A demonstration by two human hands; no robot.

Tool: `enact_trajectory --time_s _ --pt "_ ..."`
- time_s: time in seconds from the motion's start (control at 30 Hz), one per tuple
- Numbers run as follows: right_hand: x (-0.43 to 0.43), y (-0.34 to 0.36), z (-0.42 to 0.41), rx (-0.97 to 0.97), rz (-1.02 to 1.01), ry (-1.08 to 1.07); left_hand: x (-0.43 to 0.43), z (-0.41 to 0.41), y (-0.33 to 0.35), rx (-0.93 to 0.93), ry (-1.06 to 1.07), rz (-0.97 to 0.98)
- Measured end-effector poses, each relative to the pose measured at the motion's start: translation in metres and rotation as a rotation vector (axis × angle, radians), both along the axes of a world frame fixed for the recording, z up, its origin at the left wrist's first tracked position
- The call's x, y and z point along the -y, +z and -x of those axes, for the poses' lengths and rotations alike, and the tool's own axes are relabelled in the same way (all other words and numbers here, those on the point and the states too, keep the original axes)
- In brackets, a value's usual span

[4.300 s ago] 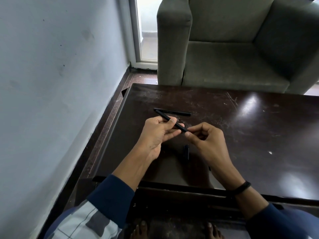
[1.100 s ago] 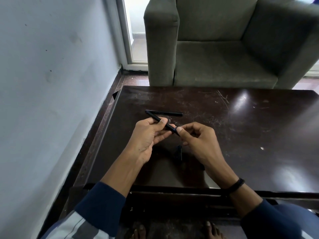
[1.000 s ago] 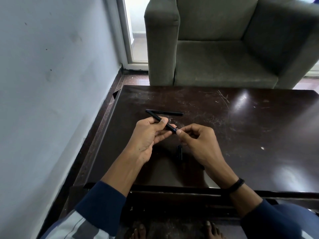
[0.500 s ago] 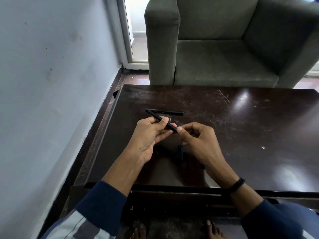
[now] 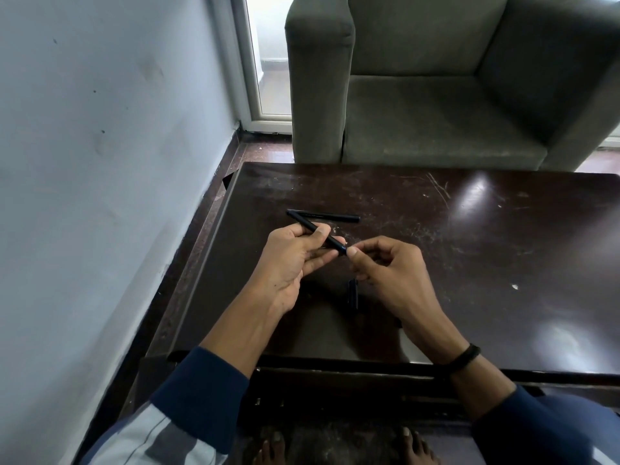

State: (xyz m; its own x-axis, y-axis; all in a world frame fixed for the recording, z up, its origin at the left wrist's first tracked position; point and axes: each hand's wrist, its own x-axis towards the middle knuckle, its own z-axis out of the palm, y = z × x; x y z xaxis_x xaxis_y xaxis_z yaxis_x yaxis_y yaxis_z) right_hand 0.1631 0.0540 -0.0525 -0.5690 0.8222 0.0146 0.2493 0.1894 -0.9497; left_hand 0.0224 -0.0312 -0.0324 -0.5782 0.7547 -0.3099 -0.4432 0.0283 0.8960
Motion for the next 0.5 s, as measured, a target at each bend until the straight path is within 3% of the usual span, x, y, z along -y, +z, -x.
enact_trajectory --time_s 0.5 --pt "0.0019 0.0036 -0.0015 0.003 -0.003 -0.014 0.0005 -0.0021 0.0011 0.005 0.004 0.003"
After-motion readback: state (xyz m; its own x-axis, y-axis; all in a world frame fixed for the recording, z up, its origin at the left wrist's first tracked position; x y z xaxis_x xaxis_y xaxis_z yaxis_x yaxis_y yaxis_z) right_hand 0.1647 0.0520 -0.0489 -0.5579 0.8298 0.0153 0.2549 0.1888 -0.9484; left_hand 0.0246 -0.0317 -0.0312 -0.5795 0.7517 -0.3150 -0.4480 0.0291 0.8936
